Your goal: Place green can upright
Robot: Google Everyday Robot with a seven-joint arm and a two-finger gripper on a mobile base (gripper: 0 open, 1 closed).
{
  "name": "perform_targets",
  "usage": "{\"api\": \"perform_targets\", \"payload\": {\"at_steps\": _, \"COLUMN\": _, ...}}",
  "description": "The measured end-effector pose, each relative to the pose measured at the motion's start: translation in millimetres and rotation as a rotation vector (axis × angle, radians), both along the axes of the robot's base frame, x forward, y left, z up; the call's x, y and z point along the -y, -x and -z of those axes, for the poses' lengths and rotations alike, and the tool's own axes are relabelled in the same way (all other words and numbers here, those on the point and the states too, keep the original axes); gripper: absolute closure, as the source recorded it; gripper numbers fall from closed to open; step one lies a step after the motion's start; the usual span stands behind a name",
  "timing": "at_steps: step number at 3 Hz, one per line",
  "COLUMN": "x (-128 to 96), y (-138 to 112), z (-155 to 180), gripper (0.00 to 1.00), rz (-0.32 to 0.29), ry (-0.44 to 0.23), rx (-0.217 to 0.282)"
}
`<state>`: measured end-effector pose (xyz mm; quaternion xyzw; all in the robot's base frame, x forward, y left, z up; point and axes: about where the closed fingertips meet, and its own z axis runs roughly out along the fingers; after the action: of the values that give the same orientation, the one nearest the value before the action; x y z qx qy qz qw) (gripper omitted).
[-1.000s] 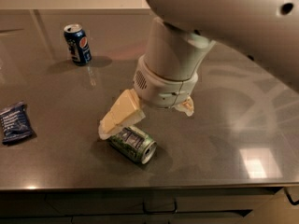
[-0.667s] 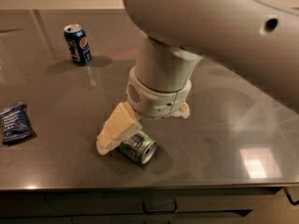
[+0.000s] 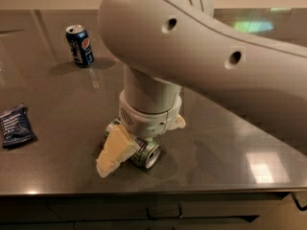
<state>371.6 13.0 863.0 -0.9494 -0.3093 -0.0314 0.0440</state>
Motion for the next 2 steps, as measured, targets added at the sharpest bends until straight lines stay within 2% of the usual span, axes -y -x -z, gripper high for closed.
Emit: {"api": "perform_targets", "payload": {"at_steps": 2, "x": -13, "y": -9, "z": 32, "gripper": 0.0, "rz": -0.021, "ry": 0.031, "rx": -0.012}}
